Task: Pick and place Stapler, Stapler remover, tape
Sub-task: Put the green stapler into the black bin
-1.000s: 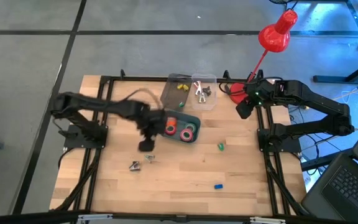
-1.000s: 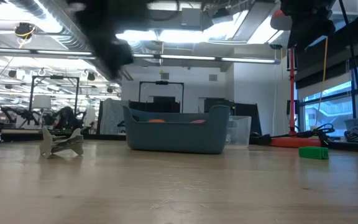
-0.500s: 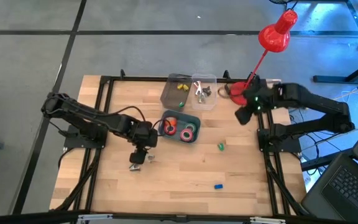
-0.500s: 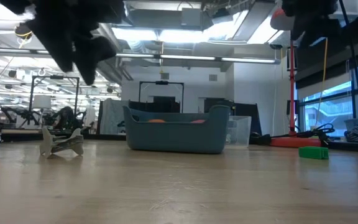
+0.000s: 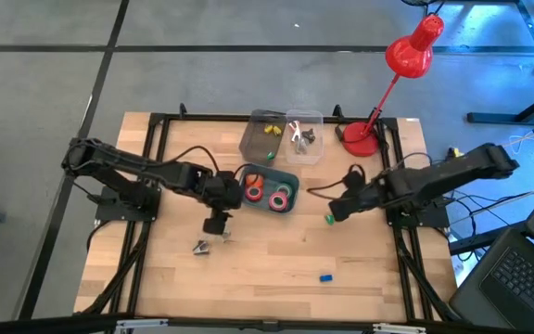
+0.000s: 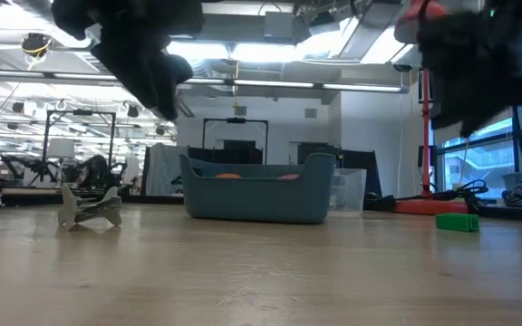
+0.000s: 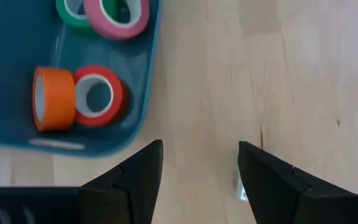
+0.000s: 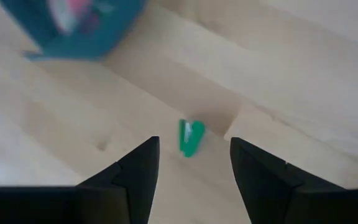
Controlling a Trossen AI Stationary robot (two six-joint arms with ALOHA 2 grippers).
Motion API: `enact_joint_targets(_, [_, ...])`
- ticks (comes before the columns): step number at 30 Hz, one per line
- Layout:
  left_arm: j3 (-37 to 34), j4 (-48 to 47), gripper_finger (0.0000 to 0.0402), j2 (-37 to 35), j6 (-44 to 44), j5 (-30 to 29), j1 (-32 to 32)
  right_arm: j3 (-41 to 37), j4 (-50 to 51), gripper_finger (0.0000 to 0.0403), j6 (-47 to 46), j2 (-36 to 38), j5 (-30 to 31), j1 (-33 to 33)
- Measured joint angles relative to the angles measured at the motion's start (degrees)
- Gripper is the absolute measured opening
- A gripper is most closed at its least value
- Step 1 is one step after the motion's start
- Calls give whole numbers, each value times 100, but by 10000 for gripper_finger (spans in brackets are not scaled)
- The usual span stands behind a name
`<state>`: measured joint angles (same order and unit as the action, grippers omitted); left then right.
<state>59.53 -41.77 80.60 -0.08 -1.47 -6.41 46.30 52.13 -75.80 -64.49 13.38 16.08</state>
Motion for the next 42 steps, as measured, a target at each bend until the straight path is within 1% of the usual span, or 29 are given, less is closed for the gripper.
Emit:
enact_joint_targets(6, [0, 44, 189, 0, 134, 193, 173, -138, -519, 197, 297, -833, -94, -1])
enact_joint_targets(11, [0, 46, 190, 0, 136, 299, 249, -138, -618, 197, 432, -1441, -111, -1])
enact_joint_targets(14, [0, 48, 191, 0, 136, 303, 249, -138, -806, 197, 459, -1709, -309, 1])
enact_joint_targets(20, [0, 45, 186, 0, 136, 305, 247, -138, -1253, 197, 558, -2039, -442, -1])
enact_joint_targets(26, [2, 44, 185, 0, 136, 305, 247, -138, -1274, 196, 569, -2251, -592, 1])
enact_joint_targets(36, [2, 43, 185, 0, 282, 305, 247, -138, -1355, 195, 554, -2676, -594, 3])
enact_joint_targets(39, [2, 41, 184, 0, 282, 296, 247, -135, -1348, 176, 550, -2722, -593, 1])
enact_joint_targets(42, [2, 41, 184, 0, 284, 292, 247, -135, -1339, 127, 537, -2720, -592, 1])
